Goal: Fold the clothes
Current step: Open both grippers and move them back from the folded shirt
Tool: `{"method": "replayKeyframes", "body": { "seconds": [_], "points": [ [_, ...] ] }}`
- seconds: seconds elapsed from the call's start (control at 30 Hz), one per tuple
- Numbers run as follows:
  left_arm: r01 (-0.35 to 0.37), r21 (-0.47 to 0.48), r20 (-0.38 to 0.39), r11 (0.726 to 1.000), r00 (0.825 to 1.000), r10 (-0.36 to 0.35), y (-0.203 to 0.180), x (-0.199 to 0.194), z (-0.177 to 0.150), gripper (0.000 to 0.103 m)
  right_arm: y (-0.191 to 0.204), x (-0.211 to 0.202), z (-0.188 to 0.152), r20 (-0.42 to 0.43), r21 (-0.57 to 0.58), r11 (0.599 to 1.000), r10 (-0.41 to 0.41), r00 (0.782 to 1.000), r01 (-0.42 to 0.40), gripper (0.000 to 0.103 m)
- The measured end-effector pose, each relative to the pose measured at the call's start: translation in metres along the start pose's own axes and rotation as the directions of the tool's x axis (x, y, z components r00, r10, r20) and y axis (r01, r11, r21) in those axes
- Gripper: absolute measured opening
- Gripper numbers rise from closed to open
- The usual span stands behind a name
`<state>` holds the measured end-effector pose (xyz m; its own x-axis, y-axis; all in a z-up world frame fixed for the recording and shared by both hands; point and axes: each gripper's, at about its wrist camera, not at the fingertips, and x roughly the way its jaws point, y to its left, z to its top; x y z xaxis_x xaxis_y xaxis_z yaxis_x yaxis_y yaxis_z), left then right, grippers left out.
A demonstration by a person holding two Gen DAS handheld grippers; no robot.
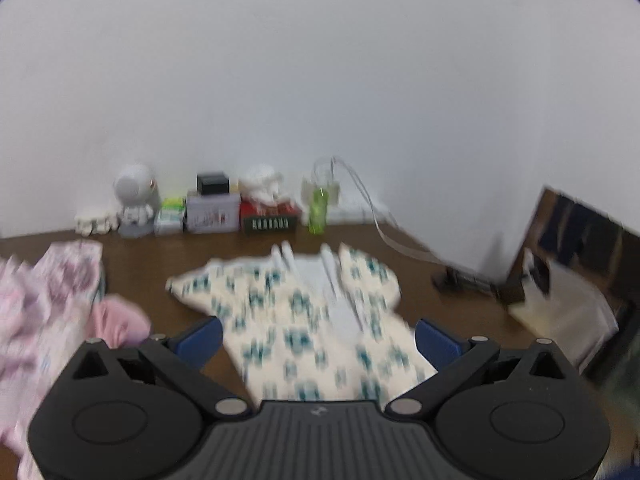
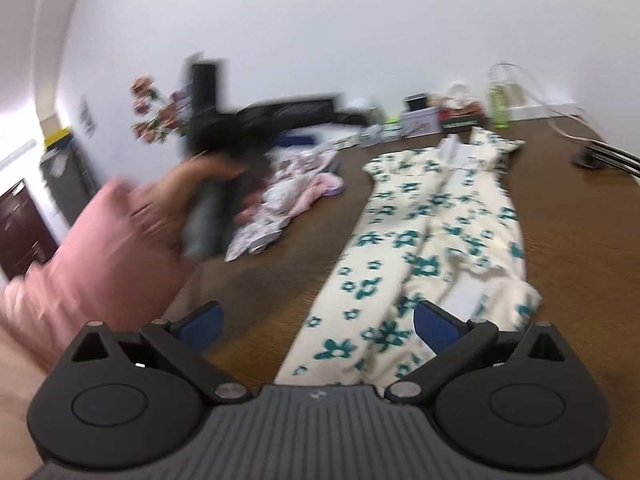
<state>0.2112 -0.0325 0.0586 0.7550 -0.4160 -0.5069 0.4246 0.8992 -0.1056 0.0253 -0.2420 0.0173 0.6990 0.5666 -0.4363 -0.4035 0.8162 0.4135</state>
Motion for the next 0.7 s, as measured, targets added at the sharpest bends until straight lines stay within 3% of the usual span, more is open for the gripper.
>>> {"method": "replayKeyframes", "body": {
  "seconds": [0.13,0.27,0.7],
  "points": [
    [0.022,-0.021,-0.057,1.0,0.998,-0.023,-0.007,-0.028,-0.041,0.103,-0.01,-0.015,-0.013,0.034,0.069,0.997,-0.04,0.999,0.038,0.103],
    [0.025,-0.055,-0.081,0.998,0.996,-0.03,-0.01,-0.041,-0.061,0.103,-0.019,-0.023,-0.022,0.035,0.145,0.987,-0.074,0.997,0.068,0.103],
    [0.017,-0.042,-0.063,0.999,0.998,-0.02,-0.025,-0.057,-0.058,0.103,-0.016,-0.033,-0.019,0.021,0.121,0.979,-0.168,0.986,0.164,0.103]
  ]
}}
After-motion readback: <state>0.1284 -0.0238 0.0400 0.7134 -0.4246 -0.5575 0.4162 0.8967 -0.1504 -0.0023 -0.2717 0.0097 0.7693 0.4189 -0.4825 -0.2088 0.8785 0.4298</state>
